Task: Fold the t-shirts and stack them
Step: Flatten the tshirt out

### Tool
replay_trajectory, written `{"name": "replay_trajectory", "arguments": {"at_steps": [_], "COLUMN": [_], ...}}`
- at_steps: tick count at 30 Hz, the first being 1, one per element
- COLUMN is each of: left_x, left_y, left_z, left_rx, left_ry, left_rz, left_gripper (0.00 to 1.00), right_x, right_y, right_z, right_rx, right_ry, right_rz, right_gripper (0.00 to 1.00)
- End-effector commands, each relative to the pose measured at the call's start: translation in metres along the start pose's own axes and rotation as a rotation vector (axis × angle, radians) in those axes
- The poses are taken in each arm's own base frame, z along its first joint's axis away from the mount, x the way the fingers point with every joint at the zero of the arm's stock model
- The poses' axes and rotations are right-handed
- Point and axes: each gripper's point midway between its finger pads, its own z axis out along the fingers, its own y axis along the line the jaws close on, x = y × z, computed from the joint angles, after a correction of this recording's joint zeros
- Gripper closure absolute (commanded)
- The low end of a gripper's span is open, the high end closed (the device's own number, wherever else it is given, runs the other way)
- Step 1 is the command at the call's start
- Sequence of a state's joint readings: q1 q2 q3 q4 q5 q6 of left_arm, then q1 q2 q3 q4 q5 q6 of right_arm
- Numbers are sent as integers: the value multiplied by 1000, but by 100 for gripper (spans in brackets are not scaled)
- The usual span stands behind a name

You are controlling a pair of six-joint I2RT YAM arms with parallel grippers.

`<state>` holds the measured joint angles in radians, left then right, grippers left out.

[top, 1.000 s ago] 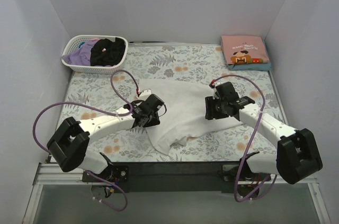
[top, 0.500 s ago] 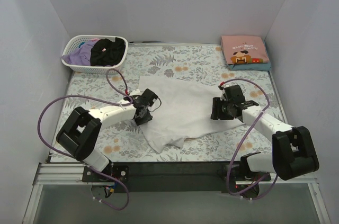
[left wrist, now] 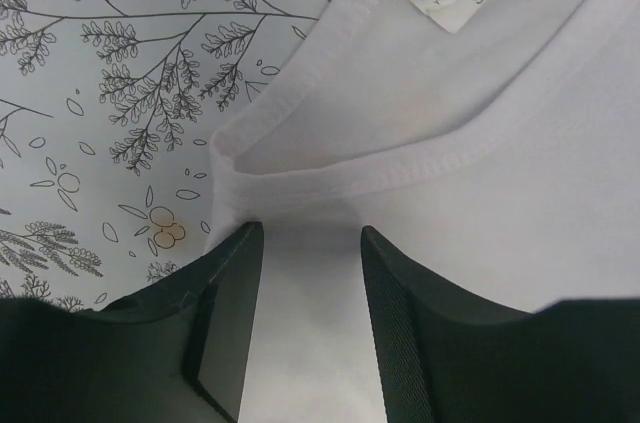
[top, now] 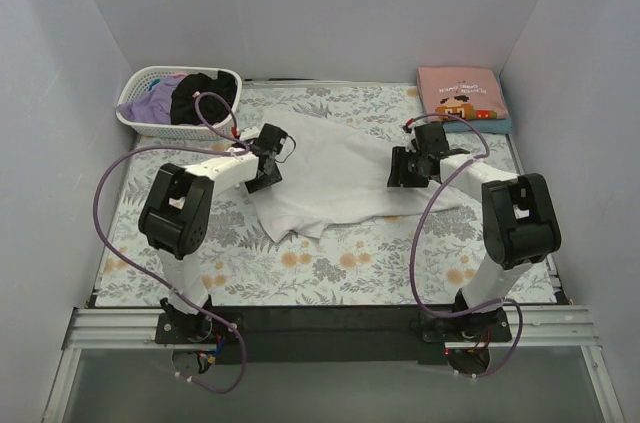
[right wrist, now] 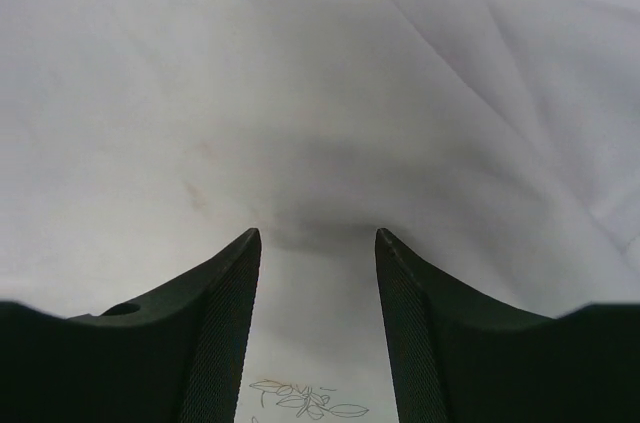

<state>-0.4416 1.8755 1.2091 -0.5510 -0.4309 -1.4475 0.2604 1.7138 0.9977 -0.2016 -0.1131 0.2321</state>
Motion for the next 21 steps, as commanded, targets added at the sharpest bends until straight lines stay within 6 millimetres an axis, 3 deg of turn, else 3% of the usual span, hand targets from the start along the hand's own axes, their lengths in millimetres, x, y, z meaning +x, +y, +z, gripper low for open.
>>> {"name": "replay_trajectory", "arguments": {"at_steps": [1,2,3,4,5,6,7,8,9,10,12,13,14,15,21], "left_x": [-37,-40,-53,-49,-39,-32,-33,-11,-1,2,39,50,54,70,84], "left_y": [-8,-7,-6,-1,10,16,19,30,32,33,39,42,41,49,51], "left_z": [-31,-39,-65,-72,-76,-81,-103,-99,-102,-116,-114,-114,-120,-113,-112], "left_rx": [66,86,139,154,156,165,224,223,243,295,331,341,378,362,428], "left_ry": [-111,-125,-168,-168,-157,-154,-172,-132,-114,-117,-26,-3,-1,24,17], "left_rz": [19,8,-28,-39,-66,-81,-122,-136,-145,-166,-185,-193,-212,-217,-282], "left_gripper": [55,50,48,46,45,42,40,39,37,37,36,36,36,36,37], "right_x": [-35,-36,-33,-26,-33,-7,3,0,21,38,43,66,67,73,89], "right_y": [26,38,46,58,76,78,95,109,111,126,143,150,153,155,182], "right_z": [-23,-37,-43,-49,-67,-64,-69,-82,-79,-81,-89,-85,-84,-82,-74], "right_rx": [-95,-139,-166,-202,-274,-296,-346,-392,-405,-447,-500,-512,-504,-506,-539], "right_ry": [-92,-118,-130,-133,-198,-167,-169,-234,-213,-194,-230,-195,-214,-209,-242], "right_rz": [-21,-26,-30,-14,-25,-4,18,7,24,12,50,38,49,74,131], "right_gripper": [44,44,44,44,45,45,45,45,45,45,46,45,45,45,43]}}
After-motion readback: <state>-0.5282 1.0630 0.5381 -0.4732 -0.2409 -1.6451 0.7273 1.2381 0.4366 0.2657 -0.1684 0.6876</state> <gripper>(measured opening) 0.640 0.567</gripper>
